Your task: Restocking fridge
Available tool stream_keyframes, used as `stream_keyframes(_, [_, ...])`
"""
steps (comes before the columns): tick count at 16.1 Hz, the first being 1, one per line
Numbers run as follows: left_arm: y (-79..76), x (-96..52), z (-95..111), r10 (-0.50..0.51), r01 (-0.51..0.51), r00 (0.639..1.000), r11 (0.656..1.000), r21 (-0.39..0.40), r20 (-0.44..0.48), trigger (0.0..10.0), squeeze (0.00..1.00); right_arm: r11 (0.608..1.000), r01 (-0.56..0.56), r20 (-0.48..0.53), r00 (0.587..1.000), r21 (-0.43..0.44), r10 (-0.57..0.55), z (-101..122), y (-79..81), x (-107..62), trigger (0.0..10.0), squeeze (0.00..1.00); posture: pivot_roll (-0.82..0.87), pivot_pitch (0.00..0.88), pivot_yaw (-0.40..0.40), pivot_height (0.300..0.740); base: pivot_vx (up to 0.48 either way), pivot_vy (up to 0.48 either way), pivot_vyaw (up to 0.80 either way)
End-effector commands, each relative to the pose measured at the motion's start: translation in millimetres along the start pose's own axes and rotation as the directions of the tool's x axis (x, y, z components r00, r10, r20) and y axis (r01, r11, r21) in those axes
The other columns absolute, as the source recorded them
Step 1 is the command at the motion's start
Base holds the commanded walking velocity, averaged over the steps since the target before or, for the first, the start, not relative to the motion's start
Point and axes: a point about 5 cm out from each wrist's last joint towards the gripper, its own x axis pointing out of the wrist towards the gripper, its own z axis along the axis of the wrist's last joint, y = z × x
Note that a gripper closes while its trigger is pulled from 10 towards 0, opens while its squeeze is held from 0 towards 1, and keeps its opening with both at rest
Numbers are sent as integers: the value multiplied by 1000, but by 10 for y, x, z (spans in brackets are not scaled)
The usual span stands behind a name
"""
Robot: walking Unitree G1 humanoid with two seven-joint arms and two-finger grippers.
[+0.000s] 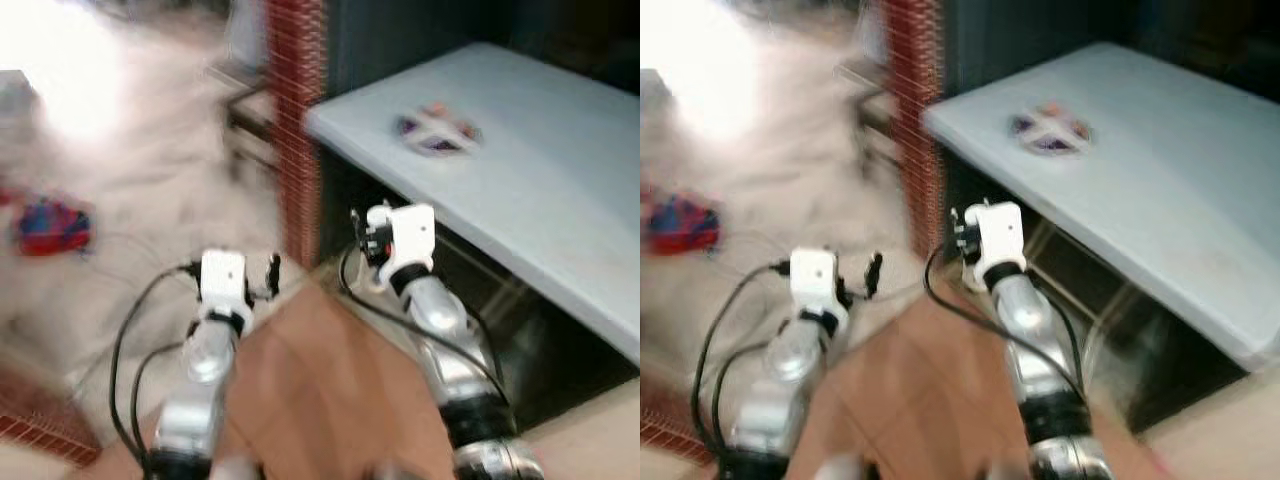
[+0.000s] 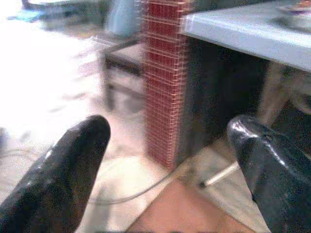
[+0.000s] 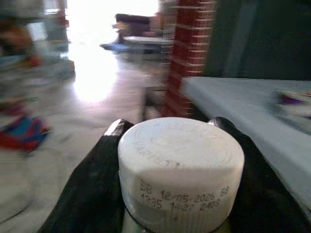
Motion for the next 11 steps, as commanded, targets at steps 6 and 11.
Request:
stream_keyframes(6, [7, 16, 18, 14, -14, 1000, 1000, 2, 5, 10000, 0, 1000, -12, 47, 999, 18, 11, 90, 20, 51, 10000, 0, 49, 0, 21, 740, 0, 0, 657])
stream_keyframes(11, [-2, 24, 20, 15, -15, 1000, 1000, -1, 3, 10000, 0, 1000, -17, 45, 999, 23, 16, 84, 20, 42, 10000, 0, 50, 0, 16, 740, -283, 0, 0])
